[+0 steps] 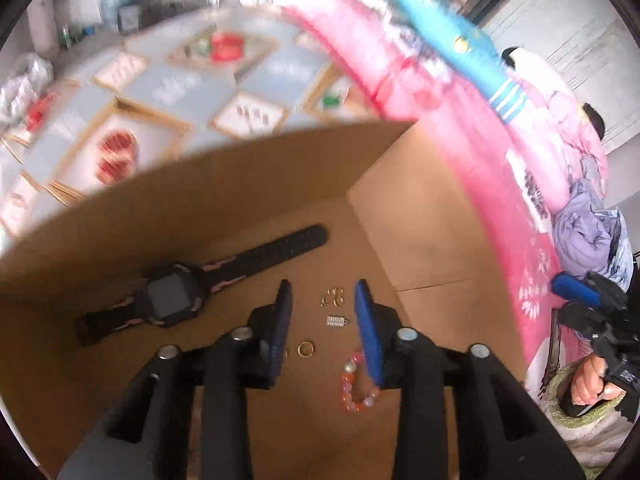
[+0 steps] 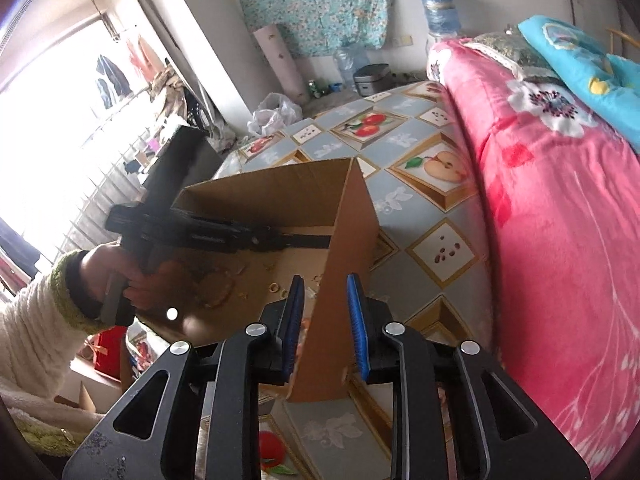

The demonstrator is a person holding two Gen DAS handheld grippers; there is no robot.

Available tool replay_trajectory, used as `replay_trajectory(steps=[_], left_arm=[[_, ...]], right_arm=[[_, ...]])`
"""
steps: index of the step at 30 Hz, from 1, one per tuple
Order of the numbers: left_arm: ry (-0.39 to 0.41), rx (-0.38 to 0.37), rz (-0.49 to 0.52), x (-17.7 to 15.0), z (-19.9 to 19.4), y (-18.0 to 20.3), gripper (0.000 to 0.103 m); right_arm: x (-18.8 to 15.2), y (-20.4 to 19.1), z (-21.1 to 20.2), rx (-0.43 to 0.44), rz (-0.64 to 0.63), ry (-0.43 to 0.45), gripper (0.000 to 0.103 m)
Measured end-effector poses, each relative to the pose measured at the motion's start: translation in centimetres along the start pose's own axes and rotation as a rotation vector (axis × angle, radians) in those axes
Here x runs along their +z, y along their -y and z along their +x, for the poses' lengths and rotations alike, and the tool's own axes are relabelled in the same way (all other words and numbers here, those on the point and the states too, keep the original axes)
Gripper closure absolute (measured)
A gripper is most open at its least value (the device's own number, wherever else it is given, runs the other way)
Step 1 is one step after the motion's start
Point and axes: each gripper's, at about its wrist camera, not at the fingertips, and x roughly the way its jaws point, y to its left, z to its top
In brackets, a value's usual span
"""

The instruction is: Organize jewelry

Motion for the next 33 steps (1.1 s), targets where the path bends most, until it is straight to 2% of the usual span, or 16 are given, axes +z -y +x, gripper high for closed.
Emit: replay_trajectory(steps=[1,3,5,9,11,12,14,17,20,25,27,33], left_arm=[[0.034,0.013,0.015,-0.4,-1.3,0.4,0.064],[0.128,0.044,0.050,-1.8,-4.9,1.3,0.048],[0.209,0.064,0.055,-3.6,-7.9,1.6,0.037],[0.359,0.148,0.034,-8.5,-13.0,1.5,0.025],[0.422,0.216,-0.028,-11.3,-14.8,0.2,0.023],[0.450,0.239,-0.091,-12.9,-15.4,-1.0,0.021],[0.465,0.238,-0.194,-14.8,-15.7,-3.0,0.020],[0.448,0.202,-0.357,-17.5,-14.5,-6.1,0.020],[0.415,0.153,-0.441,-19.0,-12.8,-7.6,0.020],[0.363,-0.022,-0.474,-20.1,-10.0,-8.2,0.020],[0.361,-0.064,-0.478,-20.3,-9.5,-8.2,0.020],[0.387,-0.027,-0.436,-20.8,-9.5,-7.4,0.020]], right_arm=[[-0.3,-0.4,-0.4,0.005,0.000,0.011,0.070],[-0.7,-1.0,-0.8,-0.008,-0.008,0.024,0.061],[-1.5,-1.7,-1.0,-0.042,-0.021,0.030,0.058],[-2.8,-1.7,-0.6,-0.035,0.006,0.016,0.053],[-2.9,-0.8,0.4,0.003,0.075,-0.004,0.053],[-2.8,-0.4,0.8,0.021,0.105,-0.014,0.053],[-2.7,0.4,2.6,0.049,0.173,-0.053,0.053],[-3.1,0.4,4.6,0.062,0.214,-0.119,0.055],[-3.7,-0.4,4.6,0.029,0.215,-0.132,0.058],[-4.6,-1.2,3.2,0.008,0.230,-0.109,0.058],[-4.9,-1.4,2.9,-0.006,0.234,-0.103,0.058],[-5.4,-2.2,2.7,-0.032,0.239,-0.098,0.058]])
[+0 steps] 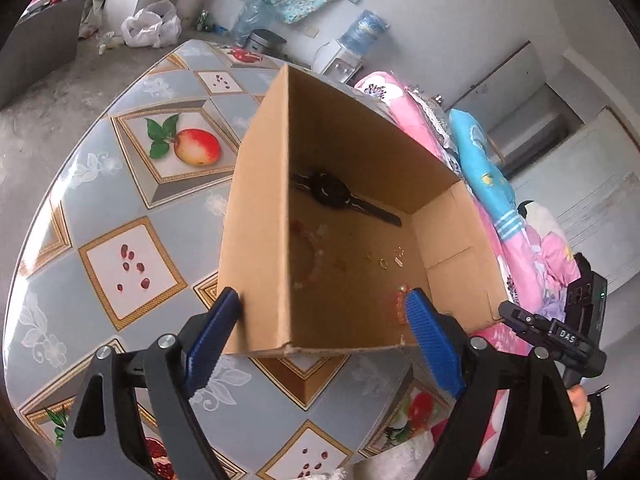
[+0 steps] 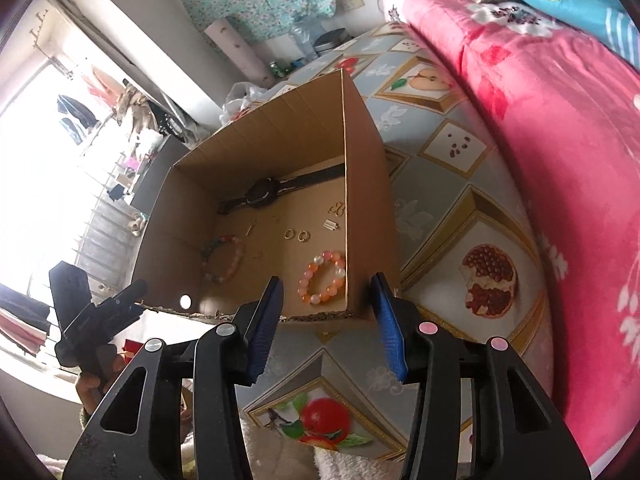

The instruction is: Organize jewelry

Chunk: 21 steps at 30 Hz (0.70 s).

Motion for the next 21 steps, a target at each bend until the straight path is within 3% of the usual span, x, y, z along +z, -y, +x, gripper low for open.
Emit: replay_trajectory(steps=[9,21], left_arm=[[0.009,0.055,0.061,-1.2,-0.4,0.7,0.020],[-0.037,0.010,0.090,-4.9,-1.5,2.4,0.019]], right_arm=[[-1.5,0.1,-0.7,-0.013,0.019,0.004,0.058],[-4.8,2.4,-3.5,-0.001,0.083,0.012,0.058]])
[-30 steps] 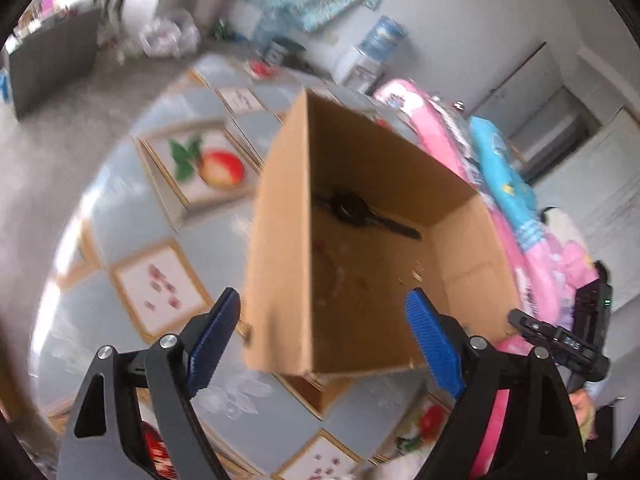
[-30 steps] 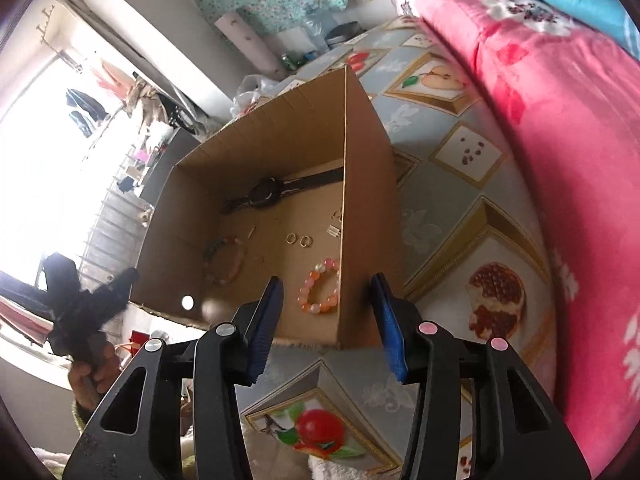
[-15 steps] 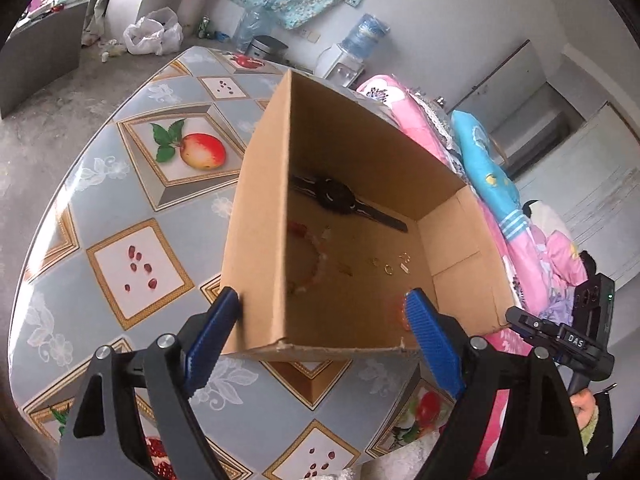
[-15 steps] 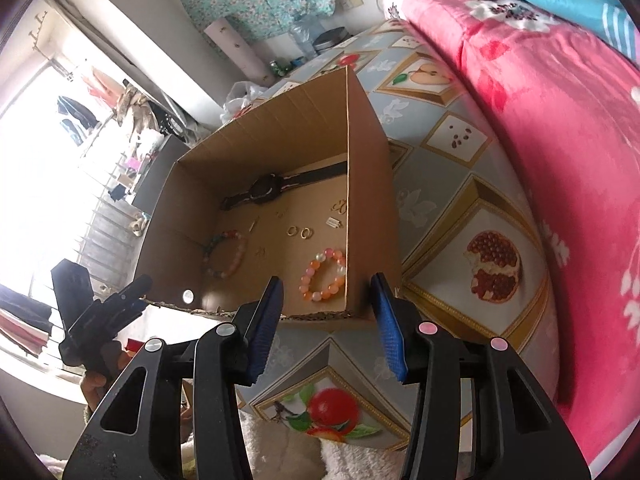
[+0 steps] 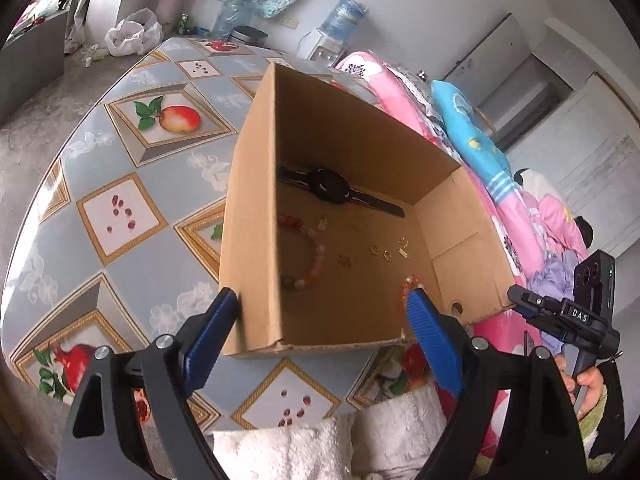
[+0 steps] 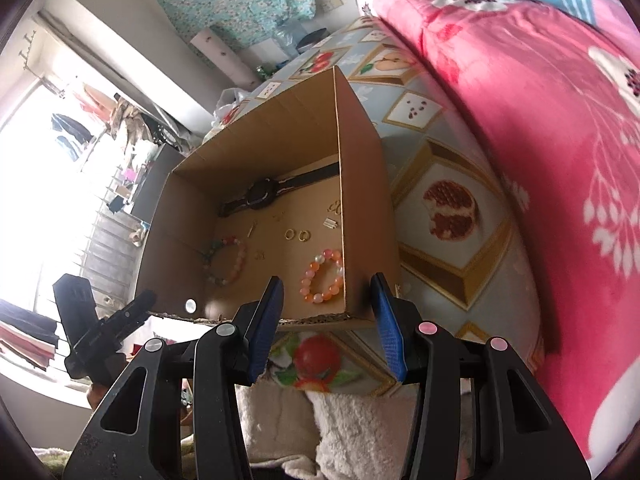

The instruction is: Organize jewelry

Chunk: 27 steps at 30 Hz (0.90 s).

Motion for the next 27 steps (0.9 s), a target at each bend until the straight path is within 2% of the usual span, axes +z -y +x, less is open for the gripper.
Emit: replay_trajectory(steps=[8,11,14,18,21,27], left_arm=[[0.013,0.046,0.053,-0.8,-0.3,0.9,0.019],[0.079,0.091,0.099,-1.0,-1.7,2.0,0.018],[0.160,0.143,0.163,-1.4,-3.6,3.6,0.017],[0.234,0.180,0.190,-2.3,-5.8,5.5,0.007],[0.267,0.181,0.199,-3.0,-6.6,6.5,0.006],[0.279,0.238,0.211,-3.8,-6.7,8.2,0.006]], right_arm=[[-0.4,0.4,-0.2,0.019,0.000,-0.001,0.058],[-0.7,0.2,-0.5,-0.013,-0.017,0.009,0.058],[-1.4,-0.9,-1.6,-0.100,-0.089,0.057,0.051],[-2.9,-2.8,-3.1,-0.155,-0.211,0.112,0.035],[-4.0,-3.8,-3.3,-0.165,-0.268,0.126,0.025],[-5.2,-5.4,-4.1,-0.200,-0.331,0.206,0.014]])
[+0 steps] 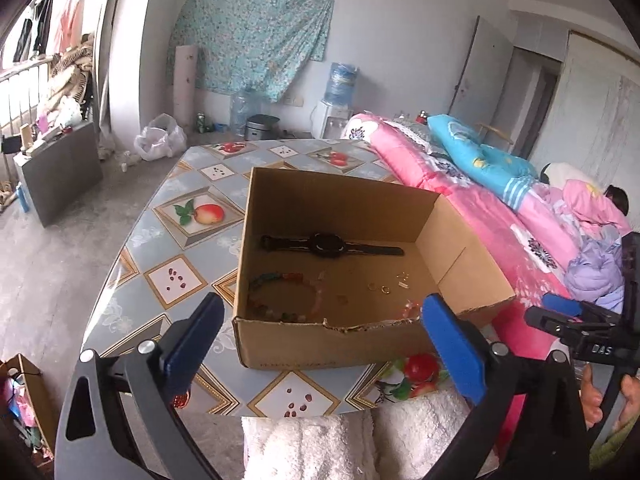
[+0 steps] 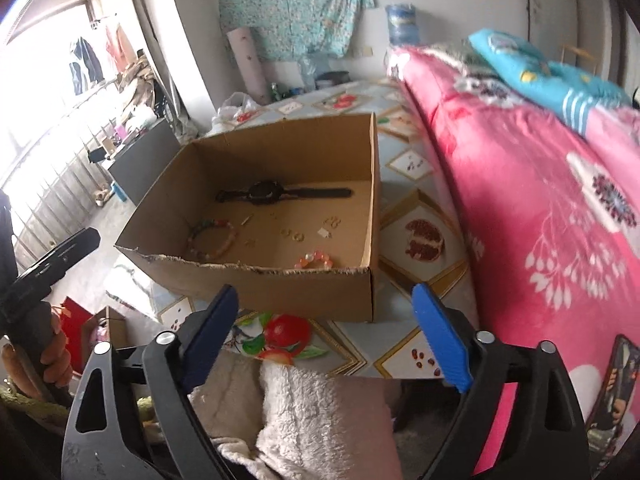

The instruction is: Organize jewelry

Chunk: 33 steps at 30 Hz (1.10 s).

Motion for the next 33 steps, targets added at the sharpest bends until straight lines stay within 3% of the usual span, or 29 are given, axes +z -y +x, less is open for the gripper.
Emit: replay_trajectory(steps=[3,9,16,23,28,33], left_arm=[[0.004,0.036,0.019,-0.1,-0.1,0.6,0.006],[0.035,0.150,0.050,0.0,-0.4,1.9,0.006],[0.049,0.184,0.089,0.1,-0.6,3.0,0.006],[0.035,0.181,0.122,0.8,0.2,4.2,0.006],[-0.021,0.149,0.069,0.3,1.4,4.1,0.006],[-0.112,0.188,0.017,-1.0,3.1,3.3,0.006]], right_arm=[[0.2,-0.5,-1.2,-0.021,-0.021,0.064,0.008],[0.3,-1.3,-2.2,-0.091,-0.054,0.139,0.008],[0.4,-1.8,-3.3,-0.081,-0.067,0.232,0.008],[1.2,-2.6,-3.3,-0.034,-0.063,0.259,0.008],[0.8,-2.7,-1.8,-0.009,-0.060,0.204,0.008],[-0.4,-2.5,1.7,-0.003,-0.016,0.015,0.008]])
